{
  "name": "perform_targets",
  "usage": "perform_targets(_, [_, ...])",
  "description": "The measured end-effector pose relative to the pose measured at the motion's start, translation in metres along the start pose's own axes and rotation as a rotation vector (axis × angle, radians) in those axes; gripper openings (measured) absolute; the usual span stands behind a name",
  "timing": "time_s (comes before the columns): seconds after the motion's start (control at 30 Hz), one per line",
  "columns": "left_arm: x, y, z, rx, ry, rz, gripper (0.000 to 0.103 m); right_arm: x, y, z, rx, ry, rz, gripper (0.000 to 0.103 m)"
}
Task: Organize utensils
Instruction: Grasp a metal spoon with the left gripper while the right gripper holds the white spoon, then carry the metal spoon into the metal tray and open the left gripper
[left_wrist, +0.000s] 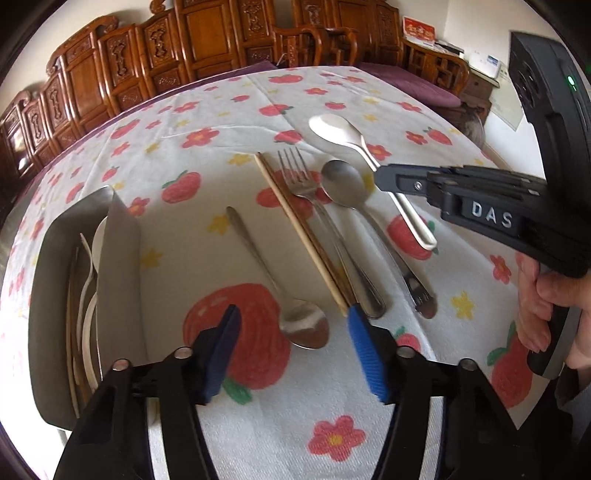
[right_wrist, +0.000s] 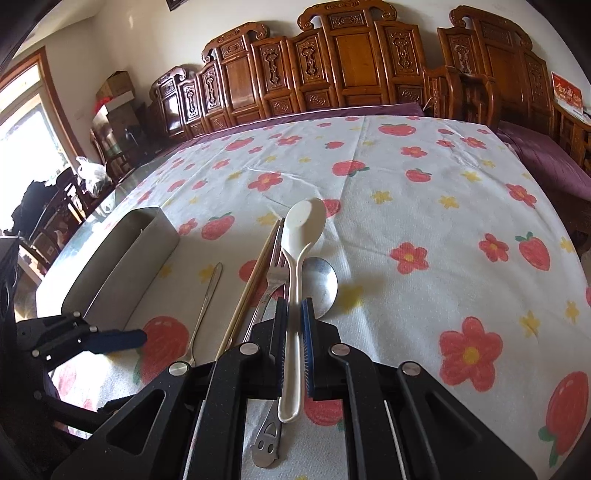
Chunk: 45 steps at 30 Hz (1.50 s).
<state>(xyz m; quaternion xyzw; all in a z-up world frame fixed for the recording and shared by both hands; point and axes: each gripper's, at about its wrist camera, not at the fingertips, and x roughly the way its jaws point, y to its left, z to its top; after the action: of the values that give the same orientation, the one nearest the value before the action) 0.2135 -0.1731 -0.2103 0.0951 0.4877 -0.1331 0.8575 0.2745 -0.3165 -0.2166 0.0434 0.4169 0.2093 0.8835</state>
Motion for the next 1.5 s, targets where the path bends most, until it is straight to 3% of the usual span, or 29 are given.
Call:
perform_targets(0.13, [-0.003, -0.007, -0.002, 0.036, -0.013, 0.003, 0.039, 0.0, 0.0, 0.0, 0.002, 0.002, 0.002, 0.01])
perform_targets(0.3, [-0.002, -0.015, -0.002, 0.079, -0.015, 0.018, 0.034, 0.001, 0.001, 0.0, 0.002, 0.002, 0.002, 0.01])
perform_targets(0.43, [0.004, -0.021, -0.006, 0.139, 0.008, 0.071, 0.03, 0.001, 0.001, 0.0, 0.002, 0.006, -0.001, 0.01])
perform_targets(0.7, [0.004, -0.014, -0.01, 0.152, 0.007, 0.083, 0.001, 0.002, 0.0, 0.0, 0.005, 0.012, -0.006, 0.01])
perform_targets(1.13, [-0.03, 0.015, -0.002, 0.076, -0.094, 0.049, 0.0, 0.002, 0.013, 0.002, -0.026, 0.011, 0.007, 0.01])
perform_targets(1.5, [-0.068, 0.041, 0.001, 0.051, -0.169, 0.038, 0.0, 0.0, 0.045, 0.0, -0.09, 0.019, 0.02, 0.01])
